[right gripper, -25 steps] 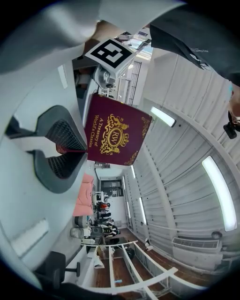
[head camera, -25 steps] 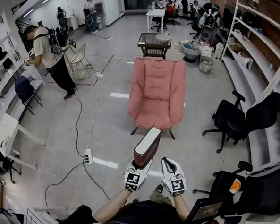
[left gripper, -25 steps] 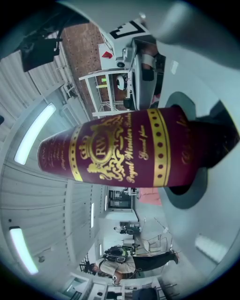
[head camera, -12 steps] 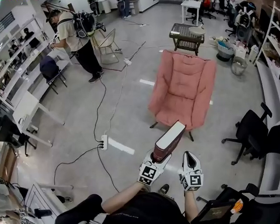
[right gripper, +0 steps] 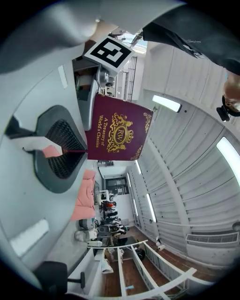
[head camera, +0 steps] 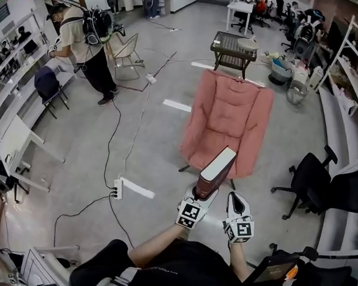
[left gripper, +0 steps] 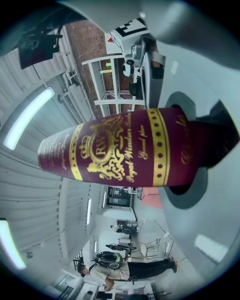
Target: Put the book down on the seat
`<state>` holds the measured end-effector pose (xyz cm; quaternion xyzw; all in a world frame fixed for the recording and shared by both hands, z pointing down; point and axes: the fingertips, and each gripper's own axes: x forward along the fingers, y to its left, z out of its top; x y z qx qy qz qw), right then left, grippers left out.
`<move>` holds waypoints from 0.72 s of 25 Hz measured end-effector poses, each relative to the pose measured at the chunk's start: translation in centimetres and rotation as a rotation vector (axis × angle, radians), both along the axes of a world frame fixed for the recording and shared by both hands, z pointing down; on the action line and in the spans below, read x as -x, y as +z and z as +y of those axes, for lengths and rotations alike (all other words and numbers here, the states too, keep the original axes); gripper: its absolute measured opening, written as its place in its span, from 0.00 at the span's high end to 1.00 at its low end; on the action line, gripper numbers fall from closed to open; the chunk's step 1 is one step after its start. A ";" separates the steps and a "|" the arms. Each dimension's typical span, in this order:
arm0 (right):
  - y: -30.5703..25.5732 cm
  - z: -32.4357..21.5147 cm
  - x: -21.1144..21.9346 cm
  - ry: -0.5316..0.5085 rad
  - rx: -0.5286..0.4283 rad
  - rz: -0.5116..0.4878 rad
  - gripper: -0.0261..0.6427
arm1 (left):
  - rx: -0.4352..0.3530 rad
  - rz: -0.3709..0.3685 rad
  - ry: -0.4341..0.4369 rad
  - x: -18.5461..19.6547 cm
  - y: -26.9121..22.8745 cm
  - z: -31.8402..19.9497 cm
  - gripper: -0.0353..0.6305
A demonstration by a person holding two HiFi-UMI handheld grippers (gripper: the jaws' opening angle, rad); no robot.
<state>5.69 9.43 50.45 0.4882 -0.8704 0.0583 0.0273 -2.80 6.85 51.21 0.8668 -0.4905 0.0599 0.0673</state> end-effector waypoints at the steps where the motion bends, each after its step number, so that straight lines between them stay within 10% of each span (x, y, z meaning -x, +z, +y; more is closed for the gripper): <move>1: -0.3 -1.1 0.4 0.012 -0.003 -0.001 0.92 | -0.008 0.005 0.012 0.3 -0.4 -1.2 0.60; 18: 2.0 -20.3 -0.8 -0.059 0.037 -0.057 0.92 | 0.056 -0.017 -0.025 -1.0 2.0 -19.9 0.60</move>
